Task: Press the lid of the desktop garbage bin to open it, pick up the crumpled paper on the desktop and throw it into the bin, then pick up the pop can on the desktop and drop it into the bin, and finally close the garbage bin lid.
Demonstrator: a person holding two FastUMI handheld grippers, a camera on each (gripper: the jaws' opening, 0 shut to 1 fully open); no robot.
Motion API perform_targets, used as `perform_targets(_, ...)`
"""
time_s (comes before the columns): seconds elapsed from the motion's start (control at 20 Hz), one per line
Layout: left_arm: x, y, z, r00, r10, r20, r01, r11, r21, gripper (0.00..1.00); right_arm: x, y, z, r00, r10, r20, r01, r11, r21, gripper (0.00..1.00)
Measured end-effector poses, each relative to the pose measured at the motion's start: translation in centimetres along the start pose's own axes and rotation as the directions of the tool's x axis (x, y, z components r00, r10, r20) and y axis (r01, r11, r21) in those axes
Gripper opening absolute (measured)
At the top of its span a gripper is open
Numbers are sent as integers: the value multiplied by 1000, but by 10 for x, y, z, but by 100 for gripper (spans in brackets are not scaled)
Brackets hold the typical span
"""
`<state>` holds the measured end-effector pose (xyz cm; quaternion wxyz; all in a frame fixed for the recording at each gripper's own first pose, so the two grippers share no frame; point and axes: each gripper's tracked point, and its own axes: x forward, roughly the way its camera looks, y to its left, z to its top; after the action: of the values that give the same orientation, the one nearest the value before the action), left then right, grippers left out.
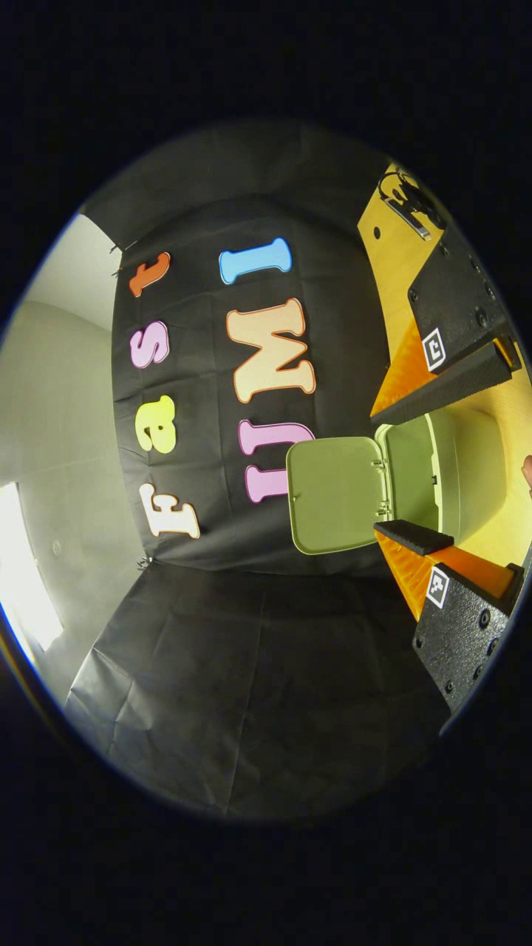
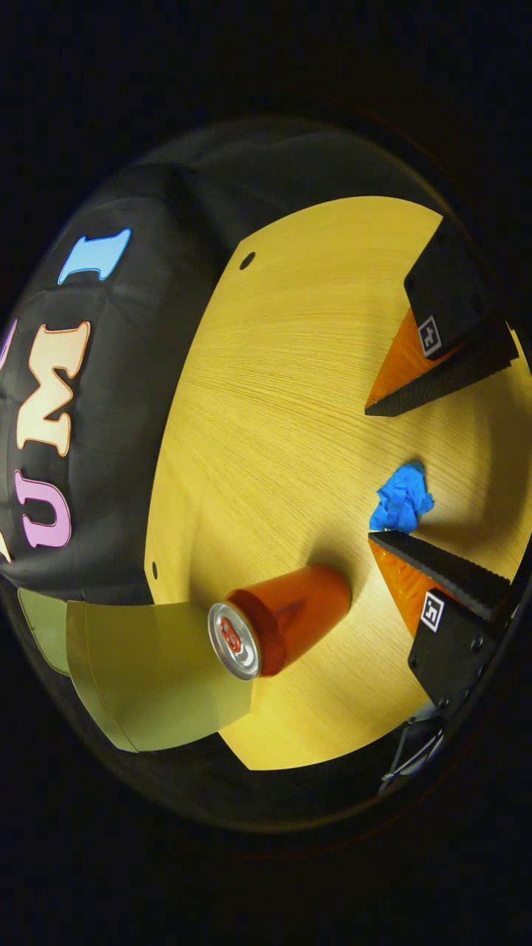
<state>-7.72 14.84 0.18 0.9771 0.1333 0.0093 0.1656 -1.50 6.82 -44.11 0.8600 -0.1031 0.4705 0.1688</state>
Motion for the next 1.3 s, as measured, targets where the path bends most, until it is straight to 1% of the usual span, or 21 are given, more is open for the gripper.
perform_targets(0.05, 0, 1, -2, 1000, 4, -8, -4, 1000, -2, 84, 1, 1, -2, 1000, 2, -12, -2, 1000, -1, 96)
perform_targets(0.1, -1, 2, -5, 1000, 7, -13, -7, 1000, -3, 80, 5, 3, -7, 999, 7, -31, -8, 1000, -4, 91)
perform_targets(0.15, -2, 2, -6, 1000, 9, -17, -9, 1000, -4, 80, 5, 7, -17, 997, 33, -68, -33, 999, -3, 81)
perform_targets(0.2, -2, 4, -7, 1000, 15, -21, -15, 1000, -2, 80, 3, 13, -16, 997, 62, -56, -61, 998, 23, 71)
perform_targets(0.25, -2, 5, -8, 1000, 18, -24, -18, 1000, -2, 80, 5, 14, -17, 996, 70, -54, -68, 997, 39, 50)
perform_targets(0.3, -3, 6, -9, 999, 20, -26, -20, 1000, -4, 80, 3, 13, -17, 996, 70, -51, -68, 997, 43, 44)
perform_targets(0.35, -3, 7, -10, 999, 21, -28, -21, 1000, -8, 81, 3, 9, -12, 998, 48, -33, -47, 998, 44, 24)
perform_targets(0.4, -2, 7, -12, 999, 21, -32, -21, 1000, -14, 81, 3, 5, -13, 999, 29, -42, -27, 999, 46, 9)
perform_targets(0.5, -1, 8, -13, 999, 20, -34, -21, 1000, -19, 81, 1, 9, -10, 998, 48, -43, -45, 996, 81, 8)
perform_targets(0.65, 0, 8, -12, 999, 17, -33, -17, 1000, -24, 81, -14, 4, 24, 998, 31, 52, -36, 995, 94, 8)
perform_targets(0.8, 2, 7, -13, 999, 11, -31, -12, 999, -34, 81, -33, 1, 70, 987, 24, 157, -38, 995, 88, 8)
perform_targets(0.95, 1, 10, -16, 999, 10, -32, -11, 999, -36, 81, -56, 0, 113, 968, 16, 249, -42, 994, 96, 8)
perform_targets(1.0, 1, 12, -18, 999, 12, -35, -13, 999, -36, 85, -60, 0, 129, 961, 14, 277, -43, 994, 99, 8)
perform_targets(1.05, 0, 15, -19, 999, 15, -38, -16, 999, -37, 81, -65, -1, 140, 953, 11, 303, -41, 995, 95, 8)
perform_targets(1.3, -4, 32, -26, 998, 39, -52, -42, 998, -54, 81, -100, 5, 194, 911, 13, 412, -38, 998, 52, 8)
